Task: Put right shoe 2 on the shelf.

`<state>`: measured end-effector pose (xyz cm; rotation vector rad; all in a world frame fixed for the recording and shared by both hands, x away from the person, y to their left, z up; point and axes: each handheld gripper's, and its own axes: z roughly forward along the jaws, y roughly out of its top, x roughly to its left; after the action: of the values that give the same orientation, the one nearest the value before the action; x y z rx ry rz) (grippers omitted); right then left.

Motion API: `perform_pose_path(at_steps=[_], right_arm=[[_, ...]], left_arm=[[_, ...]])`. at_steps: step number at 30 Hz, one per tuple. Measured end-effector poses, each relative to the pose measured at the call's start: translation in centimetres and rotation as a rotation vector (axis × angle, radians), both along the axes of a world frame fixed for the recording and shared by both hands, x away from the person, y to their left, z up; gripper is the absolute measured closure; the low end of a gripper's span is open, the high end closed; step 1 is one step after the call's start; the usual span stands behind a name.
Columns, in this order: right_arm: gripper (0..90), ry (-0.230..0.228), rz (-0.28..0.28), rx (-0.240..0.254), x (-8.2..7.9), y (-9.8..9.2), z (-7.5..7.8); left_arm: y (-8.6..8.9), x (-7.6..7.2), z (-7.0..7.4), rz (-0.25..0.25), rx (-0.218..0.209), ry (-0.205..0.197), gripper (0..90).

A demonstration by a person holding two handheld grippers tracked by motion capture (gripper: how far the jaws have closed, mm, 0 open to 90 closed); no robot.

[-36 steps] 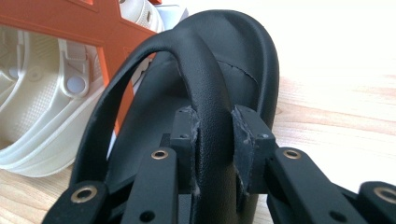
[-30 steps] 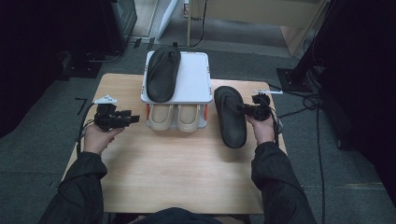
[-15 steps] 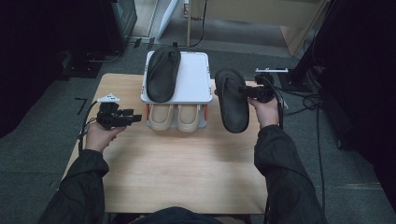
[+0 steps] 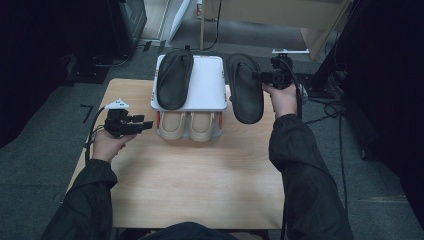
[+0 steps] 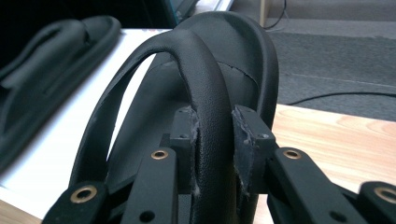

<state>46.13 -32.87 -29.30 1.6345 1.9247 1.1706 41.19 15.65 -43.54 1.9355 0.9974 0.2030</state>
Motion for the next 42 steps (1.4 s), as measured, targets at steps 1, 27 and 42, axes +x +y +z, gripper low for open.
perform_pose_path(at_steps=[1,27,42], right_arm=[[71.1,-0.001,0.004,0.007,0.3,0.3,0.3],[70.3,0.021,0.071,0.01,4.8,8.3,0.3],[69.4,0.056,0.059,0.012,7.1,9.9,-1.5]], left_arm=[[0.0,0.0,0.0,-0.001,-0.006,0.0,44.5],[1.6,-1.6,-0.1,0.003,-0.008,0.002,44.4],[2.6,-2.7,-0.3,0.026,-0.024,-0.006,44.4]])
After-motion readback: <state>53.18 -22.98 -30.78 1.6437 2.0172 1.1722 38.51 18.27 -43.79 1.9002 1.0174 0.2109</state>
